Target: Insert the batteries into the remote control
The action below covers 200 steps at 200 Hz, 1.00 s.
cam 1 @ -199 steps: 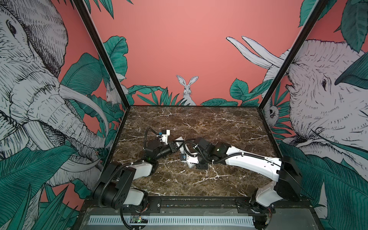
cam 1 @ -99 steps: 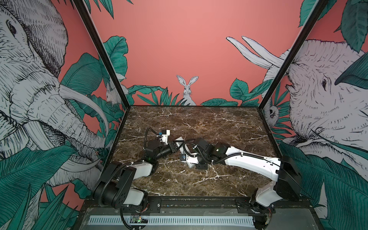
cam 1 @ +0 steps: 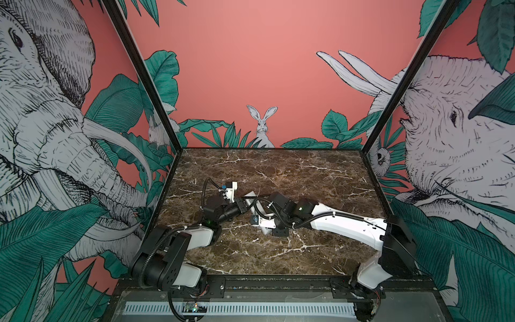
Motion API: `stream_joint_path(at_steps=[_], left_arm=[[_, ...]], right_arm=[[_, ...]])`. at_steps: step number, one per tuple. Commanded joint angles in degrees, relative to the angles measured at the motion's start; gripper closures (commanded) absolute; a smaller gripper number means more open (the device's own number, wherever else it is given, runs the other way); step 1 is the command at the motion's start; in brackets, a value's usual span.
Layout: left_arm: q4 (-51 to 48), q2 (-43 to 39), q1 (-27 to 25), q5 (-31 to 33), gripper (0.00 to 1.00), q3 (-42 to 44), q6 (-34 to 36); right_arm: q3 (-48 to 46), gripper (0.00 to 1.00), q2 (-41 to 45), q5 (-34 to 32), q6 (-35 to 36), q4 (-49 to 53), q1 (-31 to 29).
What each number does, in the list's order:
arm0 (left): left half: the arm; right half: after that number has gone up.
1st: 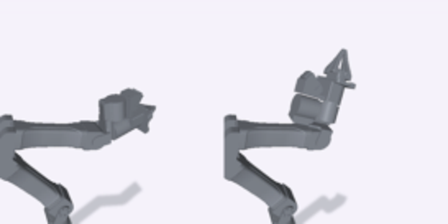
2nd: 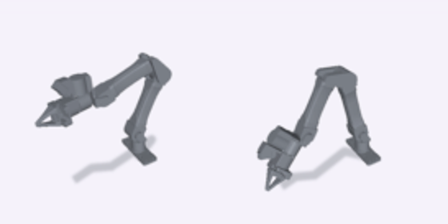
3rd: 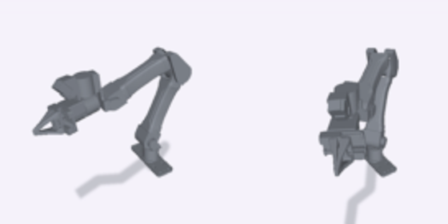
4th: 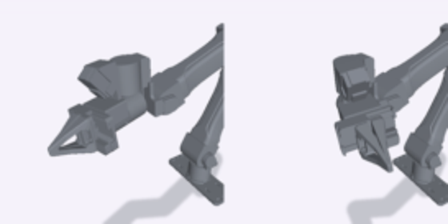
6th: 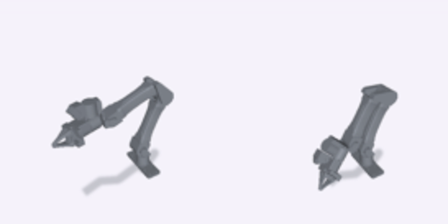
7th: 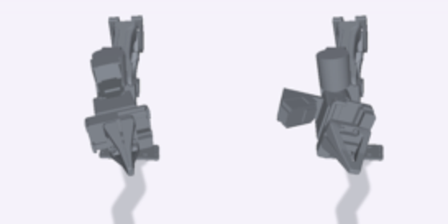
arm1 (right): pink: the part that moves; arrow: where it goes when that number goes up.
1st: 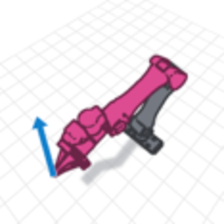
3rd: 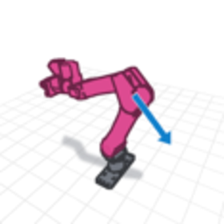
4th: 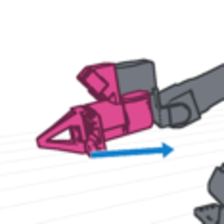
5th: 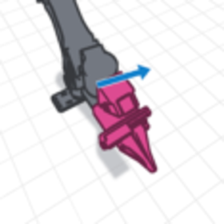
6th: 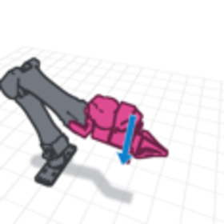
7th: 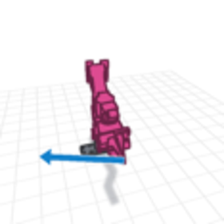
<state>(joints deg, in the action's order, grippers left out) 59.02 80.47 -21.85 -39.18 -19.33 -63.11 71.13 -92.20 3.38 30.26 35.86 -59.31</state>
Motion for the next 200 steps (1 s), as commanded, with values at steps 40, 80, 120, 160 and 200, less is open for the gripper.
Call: stream_joint_path(at_steps=[40, 80, 120, 160, 200], left_arm=[[5.37, -2.21, -1.27, -7.24, 1.0, -0.2, -5.35], [5.79, -2.5, -1.32, -7.31, 1.0, -0.13, -5.74], [5.45, -3.09, -1.36, -7.32, 1.0, 0.16, -5.46], [5.42, -3.28, -1.37, -7.47, 1.0, 0.22, -5.53], [4.74, -3.56, -1.36, -7.4, 1.0, 0.08, -5.27]], right_arm=[[1.72, 0.96, -1.87, -1.1, -0.38, -6.13, -0.02], [2.77, 0.97, -2.8, -2.15, -1.25, -6.15, 0.03], [3.58, 0.97, -3.85, -2.81, -2.35, -5.33, -0.01], [5.64, 0.97, -4.6, -3.43, -3.84, -5.18, 0.05], [6.05, 0.97, -4.83, -3.2, -4.64, -5.61, -0.01]])
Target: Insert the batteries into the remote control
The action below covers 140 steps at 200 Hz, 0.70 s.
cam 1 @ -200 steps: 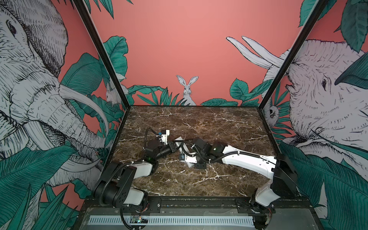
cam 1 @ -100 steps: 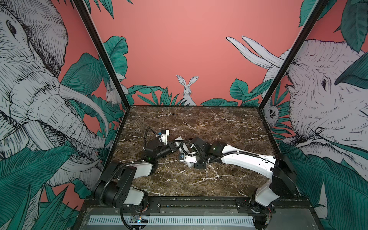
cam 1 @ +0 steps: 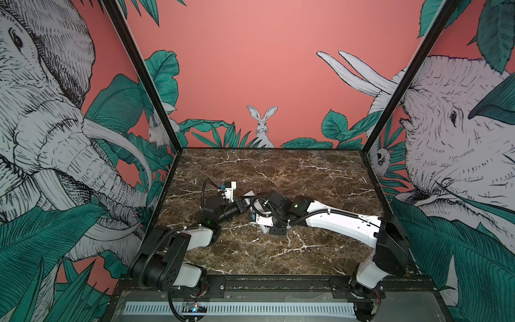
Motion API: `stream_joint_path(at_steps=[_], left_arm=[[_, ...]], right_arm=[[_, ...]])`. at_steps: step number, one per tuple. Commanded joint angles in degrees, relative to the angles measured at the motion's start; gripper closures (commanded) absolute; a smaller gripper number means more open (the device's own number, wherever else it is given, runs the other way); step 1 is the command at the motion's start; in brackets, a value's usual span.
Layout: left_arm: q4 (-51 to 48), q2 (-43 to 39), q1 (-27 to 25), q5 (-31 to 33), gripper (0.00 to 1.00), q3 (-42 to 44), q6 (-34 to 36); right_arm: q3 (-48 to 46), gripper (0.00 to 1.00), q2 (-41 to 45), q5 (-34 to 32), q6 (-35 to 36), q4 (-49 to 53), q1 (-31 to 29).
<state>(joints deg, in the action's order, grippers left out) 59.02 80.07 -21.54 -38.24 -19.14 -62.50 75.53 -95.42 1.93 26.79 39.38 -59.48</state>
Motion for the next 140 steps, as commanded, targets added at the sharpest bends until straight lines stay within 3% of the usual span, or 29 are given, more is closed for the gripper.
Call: stream_joint_path(at_steps=[1, 140], left_arm=[[4.76, -3.17, -1.66, -8.34, 1.0, -0.11, -5.88], [3.99, -2.9, -1.66, -8.7, 1.0, -0.28, -5.58]], right_arm=[[1.65, 0.97, -1.62, -1.76, -1.19, -9.09, 0.16], [2.17, 0.96, -2.13, -4.85, 3.01, -7.91, 0.18]])
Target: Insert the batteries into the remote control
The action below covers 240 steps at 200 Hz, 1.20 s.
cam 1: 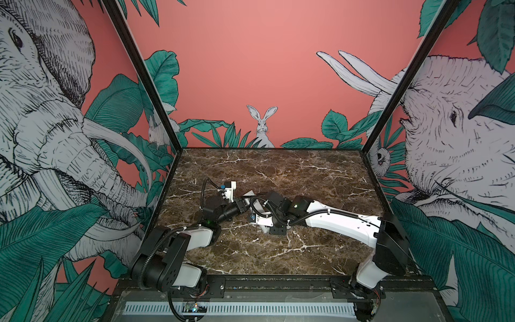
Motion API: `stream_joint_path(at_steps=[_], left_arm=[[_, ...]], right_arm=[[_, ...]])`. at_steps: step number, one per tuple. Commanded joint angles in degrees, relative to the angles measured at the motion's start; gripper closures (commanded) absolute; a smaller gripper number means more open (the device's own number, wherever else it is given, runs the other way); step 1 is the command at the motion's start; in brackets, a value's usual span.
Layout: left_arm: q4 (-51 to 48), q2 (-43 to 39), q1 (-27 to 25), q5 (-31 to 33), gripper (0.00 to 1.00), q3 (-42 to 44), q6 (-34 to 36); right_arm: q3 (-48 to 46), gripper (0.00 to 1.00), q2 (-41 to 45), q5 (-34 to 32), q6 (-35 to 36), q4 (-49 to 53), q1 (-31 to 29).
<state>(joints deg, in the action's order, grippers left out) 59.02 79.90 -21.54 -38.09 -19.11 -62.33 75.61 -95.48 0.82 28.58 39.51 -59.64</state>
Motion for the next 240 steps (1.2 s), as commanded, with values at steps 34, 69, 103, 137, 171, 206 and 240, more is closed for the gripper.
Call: stream_joint_path(at_steps=[34, 69, 103, 137, 171, 206, 240], left_arm=[[4.2, -2.38, -1.66, -9.2, 1.0, -0.51, -5.83], [4.07, -2.22, -1.66, -9.46, 1.0, -0.64, -5.93], [3.44, -2.29, -1.68, -9.34, 1.0, -1.01, -5.74], [3.38, -2.2, -1.63, -9.25, 1.0, -1.11, -5.74], [1.86, -2.63, -1.64, -8.99, 1.0, -1.17, -5.11], [-1.86, -3.92, -1.57, -6.45, 1.0, -0.65, -2.72], [-4.88, -4.4, -1.5, -4.02, 1.0, -0.47, -0.78]], right_arm=[[1.82, 0.96, -1.64, -0.83, -0.3, -8.98, 0.32], [1.57, 0.96, -2.24, -1.1, -0.71, -9.43, 0.26], [0.56, 0.96, -1.7, -1.2, -0.67, -9.71, 0.26], [-0.06, 0.96, -1.35, -1.39, -0.63, -10.13, 0.27], [0.07, 0.95, -0.71, -0.9, -1.61, -10.2, 0.27], [-0.03, 0.89, 2.48, 0.73, -3.44, -8.89, 0.31], [-3.14, 0.79, 7.98, 2.5, -6.33, -8.65, 0.28]])
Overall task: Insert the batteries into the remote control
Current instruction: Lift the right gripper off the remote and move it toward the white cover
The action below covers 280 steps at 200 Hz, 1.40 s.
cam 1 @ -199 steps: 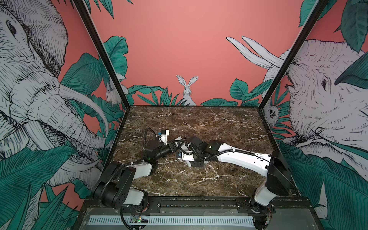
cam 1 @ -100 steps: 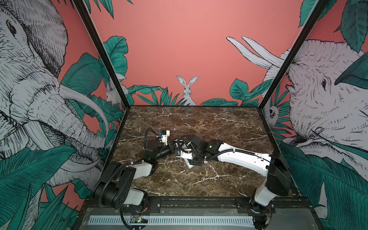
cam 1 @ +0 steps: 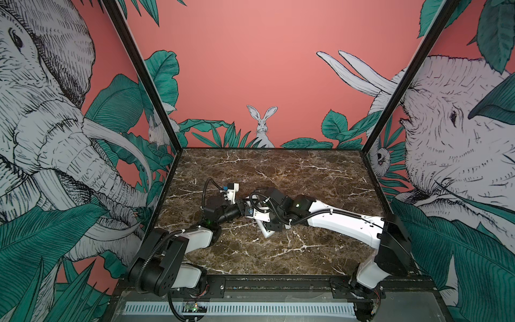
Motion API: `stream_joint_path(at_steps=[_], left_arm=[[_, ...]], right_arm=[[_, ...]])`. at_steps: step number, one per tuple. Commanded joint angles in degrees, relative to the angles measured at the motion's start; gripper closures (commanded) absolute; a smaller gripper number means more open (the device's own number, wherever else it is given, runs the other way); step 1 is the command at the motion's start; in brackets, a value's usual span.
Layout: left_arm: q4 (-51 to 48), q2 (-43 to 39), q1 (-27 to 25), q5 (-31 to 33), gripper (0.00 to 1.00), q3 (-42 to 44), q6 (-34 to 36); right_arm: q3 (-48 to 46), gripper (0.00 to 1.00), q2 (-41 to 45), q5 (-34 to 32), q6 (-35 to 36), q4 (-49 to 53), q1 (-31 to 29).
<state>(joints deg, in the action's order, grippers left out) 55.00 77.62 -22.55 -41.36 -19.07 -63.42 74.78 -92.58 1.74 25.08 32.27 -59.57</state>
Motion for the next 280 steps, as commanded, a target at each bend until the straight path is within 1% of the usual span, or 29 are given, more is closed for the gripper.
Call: stream_joint_path(at_steps=[1, 23, 56, 89, 142, 169, 195, 224, 233, 278, 280], left_arm=[[-0.95, -2.13, -0.49, -0.61, 1.0, -0.52, 0.35], [-2.96, -2.46, -0.24, 0.87, 1.0, -0.43, 1.64], [-5.87, -3.52, 0.1, 2.83, 1.0, 0.03, 3.9], [-6.57, -4.05, 0.51, 3.92, 1.0, 0.74, 4.96], [-8.45, -4.92, 0.75, 4.54, 1.0, 1.14, 6.74], [-11.27, -7.0, 0.85, 5.02, 1.0, 1.22, 8.28], [-14.94, -9.53, 0.79, 5.94, 1.0, 1.14, 10.14], [-18.42, -12.1, 0.84, 6.47, 1.0, 1.05, 11.67], [-19.21, -12.7, 0.84, 6.44, 1.0, 1.05, 12.04], [-23.93, -15.5, 0.79, 6.47, 1.0, 0.88, 14.41], [-24.14, -15.6, 0.83, 7.37, 1.0, 0.88, 14.45]], right_arm=[[-2.38, 0.78, 5.23, 1.64, -2.88, -1.42, 0.23], [-3.83, 0.71, 8.1, 2.32, -5.26, -1.33, 0.22], [-4.72, 0.66, 10.54, 1.33, -8.21, 0.76, 0.33], [-5.13, 0.6, 11.68, -1.14, -11.49, 2.22, 0.84], [-6.07, 0.47, 12.06, -0.35, -18.91, -1.73, 2.93], [-5.6, 0.44, 11.56, -0.57, -22.87, -2.13, 5.59], [-5.13, 0.4, 9.93, -0.56, -27.61, -0.51, 9.9], [-6.98, 0.37, 7.78, 5.63, -32.06, -1.22, 14.12], [-7.41, 0.36, 7.04, 6.32, -32.71, -1.31, 14.65], [-8.97, 0.31, 3.84, 5.7, -34.65, -1.5, 16.42], [-9.07, 0.31, 3.64, 5.68, -34.66, -1.4, 16.55]])
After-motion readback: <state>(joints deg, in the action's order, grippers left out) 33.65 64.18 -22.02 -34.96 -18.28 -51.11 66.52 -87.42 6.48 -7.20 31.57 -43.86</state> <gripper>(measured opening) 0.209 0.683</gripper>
